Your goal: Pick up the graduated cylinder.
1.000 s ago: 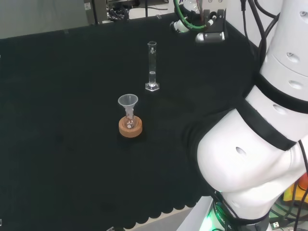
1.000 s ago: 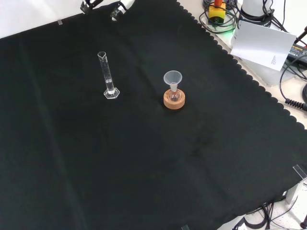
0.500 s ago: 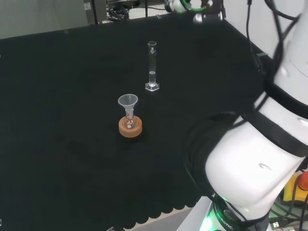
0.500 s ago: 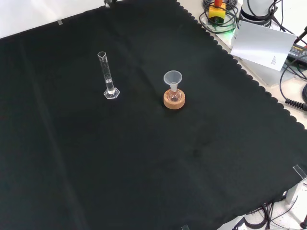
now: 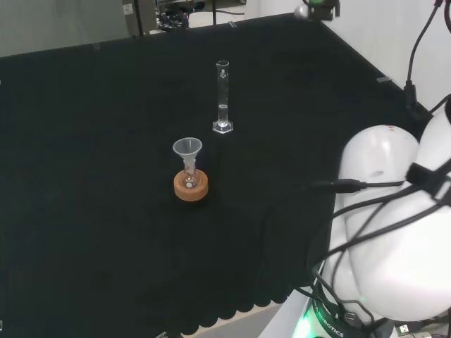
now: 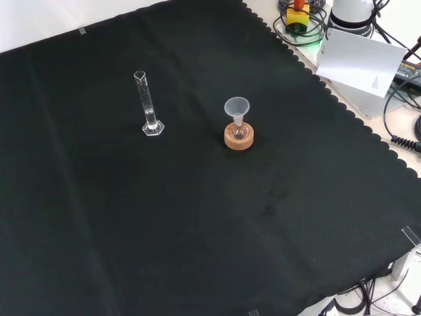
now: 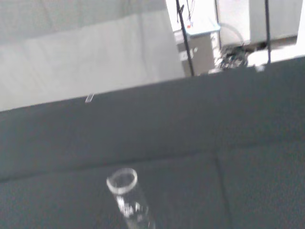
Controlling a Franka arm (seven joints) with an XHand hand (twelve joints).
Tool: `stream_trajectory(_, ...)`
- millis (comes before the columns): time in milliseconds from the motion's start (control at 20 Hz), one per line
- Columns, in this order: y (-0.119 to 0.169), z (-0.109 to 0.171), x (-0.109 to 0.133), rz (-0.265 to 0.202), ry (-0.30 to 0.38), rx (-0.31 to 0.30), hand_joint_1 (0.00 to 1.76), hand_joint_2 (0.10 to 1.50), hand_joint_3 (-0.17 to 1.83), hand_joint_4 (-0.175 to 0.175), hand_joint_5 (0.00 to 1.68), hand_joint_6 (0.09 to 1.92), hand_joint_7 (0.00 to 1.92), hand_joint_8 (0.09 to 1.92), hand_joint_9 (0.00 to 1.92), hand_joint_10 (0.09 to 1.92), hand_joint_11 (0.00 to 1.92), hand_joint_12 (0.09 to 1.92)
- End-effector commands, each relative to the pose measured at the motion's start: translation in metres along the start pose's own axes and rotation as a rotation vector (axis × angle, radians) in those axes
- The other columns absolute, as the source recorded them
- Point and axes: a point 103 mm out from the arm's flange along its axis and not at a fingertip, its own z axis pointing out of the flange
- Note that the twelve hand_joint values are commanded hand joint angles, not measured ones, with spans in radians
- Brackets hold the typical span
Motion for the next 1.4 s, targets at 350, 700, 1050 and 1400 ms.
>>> stream_trajectory(350,-0.008,0.159,-0.048,-0.048,0.234,0.135,0.77,1.07,-0.17,-0.042,0.42,0.09,0.33,0.65,0.56,0.6,0.33,1.34)
stream_trajectory(700,-0.009,0.178,-0.062,-0.09,0.319,0.141,0.8,1.05,-0.17,-0.035,0.34,0.09,0.25,0.61,0.51,0.56,0.32,1.32)
stream_trajectory(1050,0.0,0.204,-0.058,-0.129,0.379,0.136,0.83,1.03,-0.17,-0.035,0.37,0.09,0.29,0.63,0.51,0.57,0.28,1.33)
stream_trajectory(1400,0.01,0.225,-0.053,-0.18,0.426,0.135,0.87,1.02,-0.17,-0.037,0.46,0.09,0.38,0.63,0.59,0.56,0.32,1.34)
